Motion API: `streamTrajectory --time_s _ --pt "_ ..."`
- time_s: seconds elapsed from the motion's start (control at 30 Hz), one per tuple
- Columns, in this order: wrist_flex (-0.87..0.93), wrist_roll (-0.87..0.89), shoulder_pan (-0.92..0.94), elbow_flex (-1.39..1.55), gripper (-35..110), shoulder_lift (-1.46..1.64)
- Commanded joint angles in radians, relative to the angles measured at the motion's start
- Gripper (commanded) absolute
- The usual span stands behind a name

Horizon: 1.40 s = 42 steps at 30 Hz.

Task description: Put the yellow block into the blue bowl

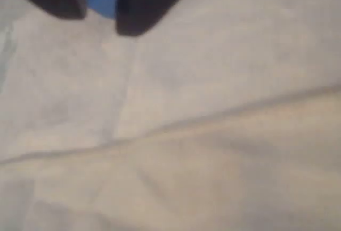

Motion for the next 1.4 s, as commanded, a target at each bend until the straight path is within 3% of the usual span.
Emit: streamTrajectory --time_s 0.0,1.37 --pt "-0.020 0.012 -0.006 0.031 0 0.118" --pt "-0.014 0.006 0.005 0.272 0 0.112"
